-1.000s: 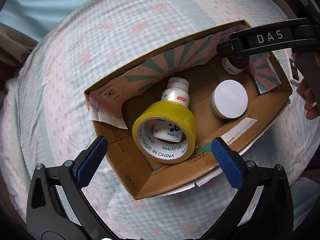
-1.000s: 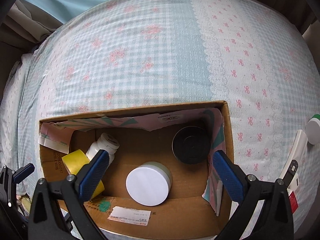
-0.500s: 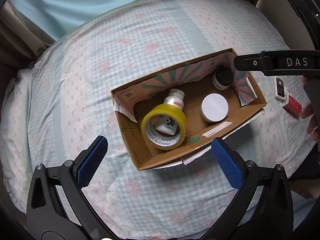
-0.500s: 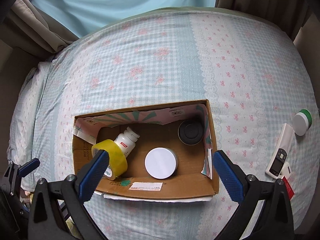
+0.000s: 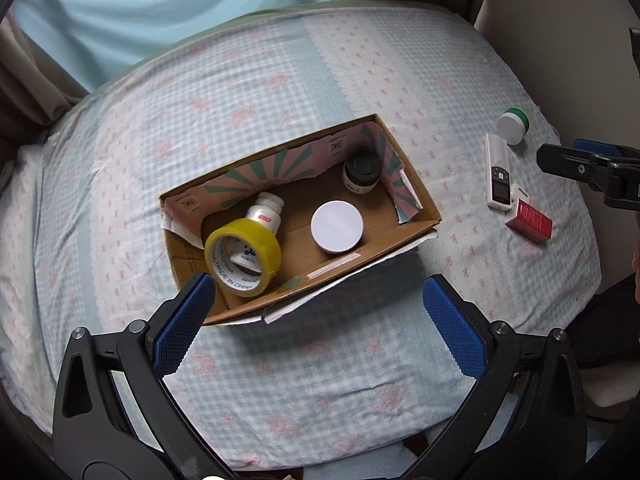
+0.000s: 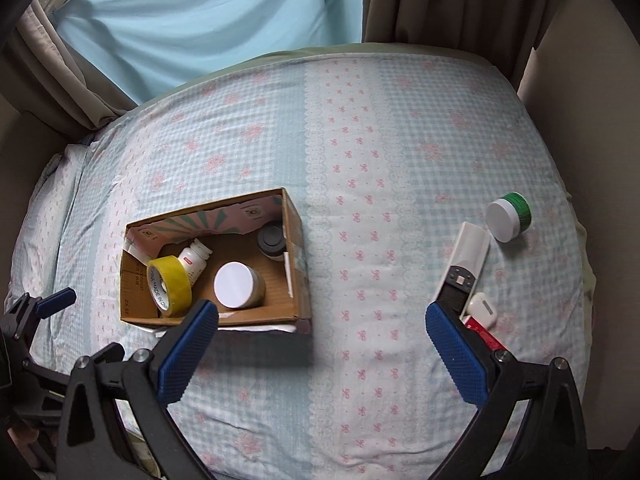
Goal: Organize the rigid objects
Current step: 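Move both open tools over the green-labelled jar, remote and red box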
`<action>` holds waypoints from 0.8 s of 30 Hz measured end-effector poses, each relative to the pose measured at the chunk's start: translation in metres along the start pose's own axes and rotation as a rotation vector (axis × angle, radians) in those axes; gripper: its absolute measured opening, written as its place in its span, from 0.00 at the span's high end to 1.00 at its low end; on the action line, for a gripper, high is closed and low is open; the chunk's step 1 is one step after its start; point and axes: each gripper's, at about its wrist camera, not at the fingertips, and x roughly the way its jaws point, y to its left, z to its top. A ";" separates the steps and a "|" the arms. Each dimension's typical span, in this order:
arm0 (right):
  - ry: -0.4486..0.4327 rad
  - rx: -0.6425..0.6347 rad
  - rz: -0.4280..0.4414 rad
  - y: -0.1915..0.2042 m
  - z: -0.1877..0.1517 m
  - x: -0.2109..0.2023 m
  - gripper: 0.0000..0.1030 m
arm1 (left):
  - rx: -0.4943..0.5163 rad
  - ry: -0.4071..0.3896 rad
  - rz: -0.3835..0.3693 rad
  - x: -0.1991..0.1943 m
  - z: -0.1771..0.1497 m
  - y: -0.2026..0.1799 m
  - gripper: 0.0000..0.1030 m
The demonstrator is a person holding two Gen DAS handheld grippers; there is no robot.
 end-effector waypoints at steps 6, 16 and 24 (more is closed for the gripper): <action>-0.012 -0.095 -0.070 -0.071 -0.011 -0.016 0.00 | -0.034 0.023 -0.024 0.009 0.009 -0.053 0.00; 0.019 -0.185 -0.103 -0.191 0.021 -0.002 0.00 | -0.156 0.104 -0.089 0.042 0.017 -0.160 0.00; 0.070 -0.286 -0.076 -0.248 0.054 0.049 0.00 | -0.306 0.283 -0.192 0.104 0.001 -0.256 0.00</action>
